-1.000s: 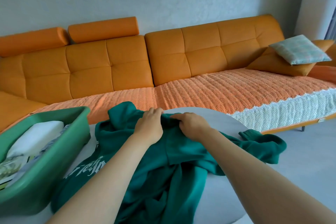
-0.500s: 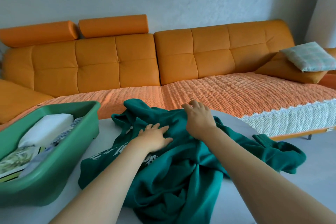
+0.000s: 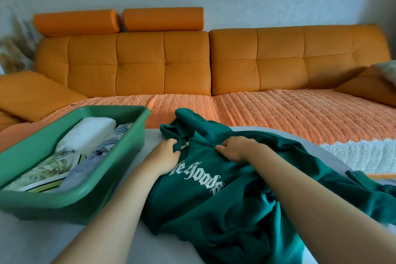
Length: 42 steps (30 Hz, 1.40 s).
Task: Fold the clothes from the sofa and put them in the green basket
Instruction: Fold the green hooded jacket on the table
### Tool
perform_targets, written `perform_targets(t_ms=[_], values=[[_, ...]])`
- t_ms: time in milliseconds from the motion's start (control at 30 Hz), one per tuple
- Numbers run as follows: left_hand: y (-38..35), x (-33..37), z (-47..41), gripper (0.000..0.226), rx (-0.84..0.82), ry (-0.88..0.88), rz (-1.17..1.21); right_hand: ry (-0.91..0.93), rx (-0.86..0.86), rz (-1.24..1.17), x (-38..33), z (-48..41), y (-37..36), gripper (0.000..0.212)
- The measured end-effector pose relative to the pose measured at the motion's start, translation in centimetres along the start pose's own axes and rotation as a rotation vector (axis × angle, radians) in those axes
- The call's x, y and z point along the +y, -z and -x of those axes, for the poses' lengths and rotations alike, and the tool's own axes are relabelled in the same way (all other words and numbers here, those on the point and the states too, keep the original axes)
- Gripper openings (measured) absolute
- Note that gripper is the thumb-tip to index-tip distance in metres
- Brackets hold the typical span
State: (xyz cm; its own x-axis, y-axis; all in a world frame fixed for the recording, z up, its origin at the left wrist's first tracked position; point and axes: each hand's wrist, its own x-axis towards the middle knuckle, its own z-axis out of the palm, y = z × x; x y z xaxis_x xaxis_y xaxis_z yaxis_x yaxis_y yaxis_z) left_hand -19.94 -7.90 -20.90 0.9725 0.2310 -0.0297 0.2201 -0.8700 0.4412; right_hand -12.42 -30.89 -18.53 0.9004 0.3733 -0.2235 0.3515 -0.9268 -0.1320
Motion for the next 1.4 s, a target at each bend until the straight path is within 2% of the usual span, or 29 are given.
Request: perform_targets(t_ms=[67, 133, 233, 300, 367, 433, 500, 567, 667, 733, 800, 867, 933, 1000, 1067, 1167, 1267, 1333, 1400], values=[[-0.3, -0.5, -1.0, 0.052, -0.063, 0.044, -0.029, 0.014, 0.133, 0.046, -1.2, -0.7, 0.0, 0.054], [-0.5, -0.6, -1.9, 0.05, -0.073, 0.06, -0.027, 0.076, 0.223, -0.01, -1.9, -1.4, -0.5, 0.05], [-1.0, -0.5, -2.7, 0.04, -0.059, 0.058, -0.009, 0.135, 0.136, -0.198, -2.2, -1.8, -1.1, 0.066], [-1.2, -0.5, -2.7, 0.035, -0.052, 0.036, -0.021, 0.144, 0.128, -0.173, -2.4, -1.8, -1.2, 0.071], [-1.0, -0.3, -2.5, 0.036, 0.003, -0.002, -0.033, 0.181, 0.138, -0.101, -2.5, -1.5, -1.1, 0.058], [-0.1, 0.3, -2.2, 0.037, 0.116, -0.051, 0.012, 0.247, 0.183, -0.066, -2.5, -1.0, -0.7, 0.027], [1.0, 1.5, -1.7, 0.041, 0.242, -0.095, 0.094, 0.28, 0.351, -0.049, -2.2, -0.3, -0.2, 0.01], [2.1, 3.2, -1.2, 0.042, 0.336, -0.135, 0.145, 0.26, 0.565, -0.015, -1.5, 0.4, 0.8, 0.02], [2.9, 6.4, -0.1, 0.047, 0.276, -0.241, 0.223, 0.14, 0.735, 0.111, 1.0, 1.5, 1.9, 0.024], [2.7, 8.3, 0.8, 0.05, 0.138, -0.315, 0.243, -0.015, 0.694, 0.254, 3.5, 2.6, 2.2, 0.021], [2.2, 9.4, 1.7, 0.049, 0.02, -0.309, 0.163, -0.202, 0.541, 0.372, 5.5, 3.8, 2.1, 0.022], [1.9, 9.6, 2.3, 0.045, -0.068, -0.244, -0.023, -0.326, 0.379, 0.433, 6.2, 4.5, 1.9, 0.025], [2.0, 9.4, 2.9, 0.046, -0.145, -0.2, -0.23, -0.339, 0.332, 0.462, 5.7, 4.8, 1.8, 0.031], [2.0, 9.0, 3.4, 0.047, -0.2, -0.176, -0.261, -0.2, 0.403, 0.421, 4.2, 5.1, 2.1, 0.045], [1.9, 8.4, 3.9, 0.046, -0.207, -0.169, -0.2, 0.063, 0.456, 0.244, 2.2, 5.5, 2.2, 0.06], [1.9, 7.1, 4.1, 0.042, -0.153, -0.168, -0.1, 0.344, 0.28, -0.168, -1.3, 6.7, 2.1, 0.067], [2.8, 5.5, 4.5, 0.037, -0.155, -0.097, 0.041, 0.446, 0.162, -0.283, -3.1, 7.6, 1.2, 0.061], [3.9, 4.4, 5.0, 0.046, -0.238, 0.008, 0.044, 0.433, 0.056, -0.273, -3.2, 8.3, 0.9, 0.086], [4.5, 3.3, 5.7, 0.06, -0.38, 0.06, 0.052, 0.433, 0.046, -0.128, -3.2, 8.8, 0.7, 0.095]])
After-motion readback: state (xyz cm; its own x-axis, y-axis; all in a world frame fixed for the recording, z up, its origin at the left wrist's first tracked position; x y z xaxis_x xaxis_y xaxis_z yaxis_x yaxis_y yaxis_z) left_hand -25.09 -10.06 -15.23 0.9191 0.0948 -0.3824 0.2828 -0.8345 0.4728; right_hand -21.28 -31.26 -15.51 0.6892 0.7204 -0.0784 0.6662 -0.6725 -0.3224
